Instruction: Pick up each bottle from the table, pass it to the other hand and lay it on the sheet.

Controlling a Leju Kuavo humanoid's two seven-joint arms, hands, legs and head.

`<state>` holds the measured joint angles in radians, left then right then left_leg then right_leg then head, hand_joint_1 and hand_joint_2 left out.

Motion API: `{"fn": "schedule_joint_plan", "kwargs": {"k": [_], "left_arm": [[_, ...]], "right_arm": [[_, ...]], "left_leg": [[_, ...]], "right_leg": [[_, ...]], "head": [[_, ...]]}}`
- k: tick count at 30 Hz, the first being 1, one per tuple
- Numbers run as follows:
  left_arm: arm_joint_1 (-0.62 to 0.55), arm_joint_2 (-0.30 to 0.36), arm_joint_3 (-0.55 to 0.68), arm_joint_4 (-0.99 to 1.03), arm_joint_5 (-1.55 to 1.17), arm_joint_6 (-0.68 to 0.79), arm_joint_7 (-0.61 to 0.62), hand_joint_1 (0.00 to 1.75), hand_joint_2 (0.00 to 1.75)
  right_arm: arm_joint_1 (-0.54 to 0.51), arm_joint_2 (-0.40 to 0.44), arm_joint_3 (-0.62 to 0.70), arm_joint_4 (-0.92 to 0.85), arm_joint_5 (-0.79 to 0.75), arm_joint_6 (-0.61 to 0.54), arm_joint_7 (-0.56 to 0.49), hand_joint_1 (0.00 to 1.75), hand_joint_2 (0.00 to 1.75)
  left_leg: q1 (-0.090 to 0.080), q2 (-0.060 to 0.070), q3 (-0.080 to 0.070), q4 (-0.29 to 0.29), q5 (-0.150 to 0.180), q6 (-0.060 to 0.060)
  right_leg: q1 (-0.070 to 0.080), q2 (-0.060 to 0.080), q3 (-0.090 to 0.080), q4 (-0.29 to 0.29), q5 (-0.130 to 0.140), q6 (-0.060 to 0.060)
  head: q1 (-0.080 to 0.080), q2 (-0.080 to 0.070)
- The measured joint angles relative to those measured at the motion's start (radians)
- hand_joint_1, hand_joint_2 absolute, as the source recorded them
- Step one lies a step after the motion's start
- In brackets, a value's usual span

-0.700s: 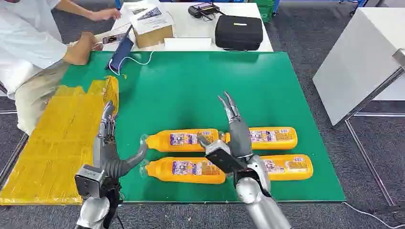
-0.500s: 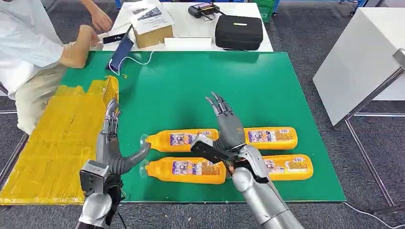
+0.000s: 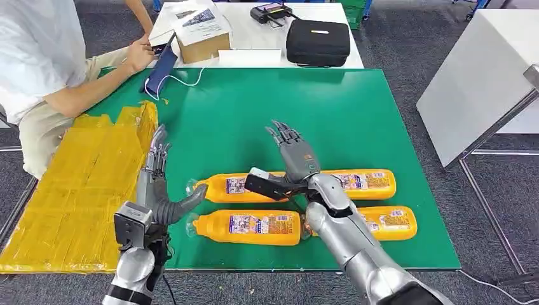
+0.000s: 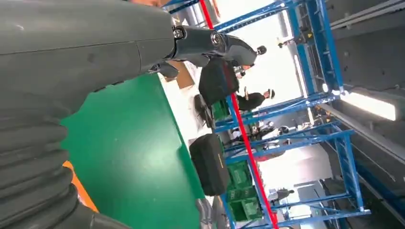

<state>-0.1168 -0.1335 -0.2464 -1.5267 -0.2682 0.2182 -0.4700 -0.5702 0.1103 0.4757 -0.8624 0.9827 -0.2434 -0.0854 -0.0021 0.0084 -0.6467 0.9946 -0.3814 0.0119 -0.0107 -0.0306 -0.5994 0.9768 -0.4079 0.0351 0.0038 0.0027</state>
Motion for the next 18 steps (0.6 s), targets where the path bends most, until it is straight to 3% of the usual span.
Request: {"fn": "schedule_joint_plan", "kwargs": {"k": [18], "left_arm": [[-0.039,-0.013,0.0,0.069,0.032,-0.012,-0.004,0.0,1.75]], "right_arm": [[-0.08,0.053,0.069,0.241,0.034,0.036,-0.023,0.0,1.75]], "left_leg": [[0.0,0.0,0.0,0.0,0.0,0.0]], "right_leg": [[0.0,0.0,0.0,0.0,0.0,0.0]], "head": [[0.0,0.0]]}}
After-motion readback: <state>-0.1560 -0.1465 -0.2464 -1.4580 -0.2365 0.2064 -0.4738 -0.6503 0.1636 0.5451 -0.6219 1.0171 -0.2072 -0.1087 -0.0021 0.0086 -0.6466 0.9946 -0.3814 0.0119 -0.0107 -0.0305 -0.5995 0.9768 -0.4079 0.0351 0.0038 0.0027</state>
